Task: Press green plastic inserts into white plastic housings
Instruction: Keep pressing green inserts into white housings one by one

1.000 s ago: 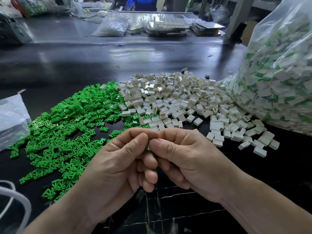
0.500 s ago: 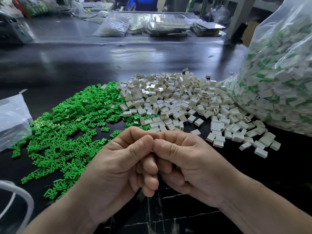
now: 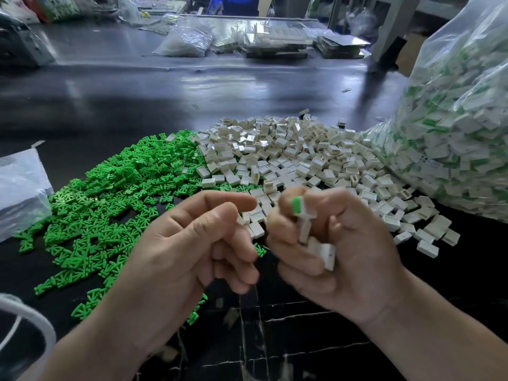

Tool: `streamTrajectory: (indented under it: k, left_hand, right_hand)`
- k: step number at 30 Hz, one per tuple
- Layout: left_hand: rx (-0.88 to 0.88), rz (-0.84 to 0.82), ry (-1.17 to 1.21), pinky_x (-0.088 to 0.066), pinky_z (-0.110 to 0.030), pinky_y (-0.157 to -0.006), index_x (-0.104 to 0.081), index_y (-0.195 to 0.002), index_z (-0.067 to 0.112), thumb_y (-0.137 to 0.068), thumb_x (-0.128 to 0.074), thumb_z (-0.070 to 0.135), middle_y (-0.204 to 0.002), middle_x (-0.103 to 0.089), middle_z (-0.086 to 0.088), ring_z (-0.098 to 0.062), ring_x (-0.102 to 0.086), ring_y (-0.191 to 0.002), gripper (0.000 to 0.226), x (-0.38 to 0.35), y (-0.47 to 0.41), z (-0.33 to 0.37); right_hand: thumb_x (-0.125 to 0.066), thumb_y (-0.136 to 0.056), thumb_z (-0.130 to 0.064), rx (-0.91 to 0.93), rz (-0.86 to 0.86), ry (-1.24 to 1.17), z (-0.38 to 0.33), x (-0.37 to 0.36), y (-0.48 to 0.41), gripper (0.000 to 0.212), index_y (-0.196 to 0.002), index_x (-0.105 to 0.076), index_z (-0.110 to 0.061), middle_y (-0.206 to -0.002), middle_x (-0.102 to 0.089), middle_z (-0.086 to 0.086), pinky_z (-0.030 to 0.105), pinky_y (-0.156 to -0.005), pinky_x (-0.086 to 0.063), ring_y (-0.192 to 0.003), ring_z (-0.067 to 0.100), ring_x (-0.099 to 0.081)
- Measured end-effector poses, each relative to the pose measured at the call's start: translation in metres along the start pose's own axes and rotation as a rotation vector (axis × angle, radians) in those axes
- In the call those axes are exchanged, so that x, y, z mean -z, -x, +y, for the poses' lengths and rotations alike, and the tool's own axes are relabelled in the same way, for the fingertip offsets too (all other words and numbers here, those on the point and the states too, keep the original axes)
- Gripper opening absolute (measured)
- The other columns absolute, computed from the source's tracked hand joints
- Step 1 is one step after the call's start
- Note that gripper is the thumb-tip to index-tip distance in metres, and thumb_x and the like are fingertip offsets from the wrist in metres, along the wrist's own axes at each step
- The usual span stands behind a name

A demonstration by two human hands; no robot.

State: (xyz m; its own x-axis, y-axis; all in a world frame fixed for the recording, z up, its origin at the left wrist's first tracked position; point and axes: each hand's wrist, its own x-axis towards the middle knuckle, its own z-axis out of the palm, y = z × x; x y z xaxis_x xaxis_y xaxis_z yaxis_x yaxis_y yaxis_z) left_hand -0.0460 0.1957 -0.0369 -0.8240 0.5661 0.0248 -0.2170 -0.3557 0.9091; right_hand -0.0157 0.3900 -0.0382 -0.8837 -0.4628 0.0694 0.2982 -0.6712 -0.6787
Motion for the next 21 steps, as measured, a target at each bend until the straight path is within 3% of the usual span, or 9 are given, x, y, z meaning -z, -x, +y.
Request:
streamTrajectory:
  k: [3,5,7,9,11,13,16,21]
  left_hand:
    - [-0.057,0.203,-0.457,-0.051,-0.026,-0.047,-0.072,-0.095,0.026,-0.088,-0.065,0.037,-0.069,-0.068,-0.009,-0.022,-0.065,-0.054,0.015,0.003,0.003,-0.001]
    - [-0.119,0.255,-0.801,-0.054,-0.021,-0.054,-0.07,-0.095,0.037,-0.081,-0.059,0.051,-0.077,-0.071,0.005,-0.01,-0.067,-0.062,0.022,0.004,0.005,-0.006]
    - [-0.223,0.224,-1.182,-0.051,-0.011,-0.064,-0.067,-0.102,0.042,-0.077,-0.051,0.06,-0.09,-0.066,0.021,0.003,-0.063,-0.079,0.034,0.005,0.005,-0.013]
    - [-0.278,0.14,-1.424,-0.046,-0.01,-0.066,-0.065,-0.11,0.042,-0.081,-0.048,0.062,-0.093,-0.06,0.023,0.004,-0.058,-0.081,0.039,0.004,0.004,-0.019]
    - [-0.347,0.06,-1.56,-0.047,-0.02,-0.06,-0.068,-0.112,0.038,-0.085,-0.056,0.053,-0.087,-0.057,0.017,-0.003,-0.056,-0.074,0.034,0.005,0.001,-0.021]
    - [-0.396,-0.024,-1.665,-0.048,-0.027,-0.056,-0.072,-0.111,0.032,-0.084,-0.065,0.042,-0.083,-0.057,0.009,-0.012,-0.055,-0.072,0.03,0.007,-0.002,-0.022]
    - [-0.396,-0.065,-1.742,-0.046,-0.028,-0.057,-0.074,-0.099,0.028,-0.078,-0.074,0.034,-0.08,-0.056,0.008,-0.015,-0.055,-0.073,0.021,0.008,-0.005,-0.024]
    - [-0.387,-0.058,-1.722,-0.049,-0.03,-0.061,-0.069,-0.087,0.031,-0.08,-0.071,0.033,-0.086,-0.059,0.011,-0.016,-0.056,-0.08,0.008,0.011,-0.006,-0.024]
  right_hand:
    - [-0.067,-0.087,-0.022,0.07,0.013,-0.116,-0.01,0.008,0.001,0.02,-0.08,-0.057,-0.006,-0.08,-0.058,0.011,0.016,-0.034,-0.041,-0.047,0.01,-0.057]
    - [-0.069,-0.089,-0.026,0.06,0.132,0.04,-0.013,0.011,0.001,0.02,-0.078,-0.06,-0.011,-0.079,-0.057,0.009,0.016,-0.033,-0.041,-0.046,0.009,-0.053]
    - [-0.067,-0.092,-0.028,0.047,0.346,0.483,-0.014,0.012,0.003,0.019,-0.077,-0.063,-0.017,-0.072,-0.059,0.002,0.017,-0.033,-0.036,-0.043,0.007,-0.048]
    - [-0.069,-0.092,-0.036,0.05,0.564,1.144,-0.014,0.012,0.006,0.011,-0.087,-0.07,-0.026,-0.065,-0.061,-0.011,0.012,-0.039,-0.037,-0.046,0.004,-0.053]
    - [-0.067,-0.09,-0.048,0.0,0.631,1.687,-0.01,0.012,0.006,0.02,-0.104,-0.068,-0.034,-0.067,-0.058,-0.017,0.01,-0.051,-0.042,-0.063,-0.003,-0.059]
    - [-0.062,-0.09,-0.056,-0.177,0.591,1.945,-0.003,0.009,0.002,0.035,-0.12,-0.06,-0.038,-0.073,-0.049,-0.018,0.022,-0.066,-0.048,-0.077,0.002,-0.058]
    - [-0.055,-0.093,-0.057,-0.3,0.543,2.06,0.004,0.008,-0.003,0.034,-0.12,-0.053,-0.038,-0.071,-0.036,-0.017,0.033,-0.073,-0.047,-0.085,0.014,-0.049]
    - [-0.053,-0.095,-0.054,-0.301,0.545,2.049,-0.001,0.007,-0.005,0.023,-0.094,-0.045,-0.032,-0.079,-0.048,-0.013,0.033,-0.072,-0.044,-0.09,0.017,-0.057]
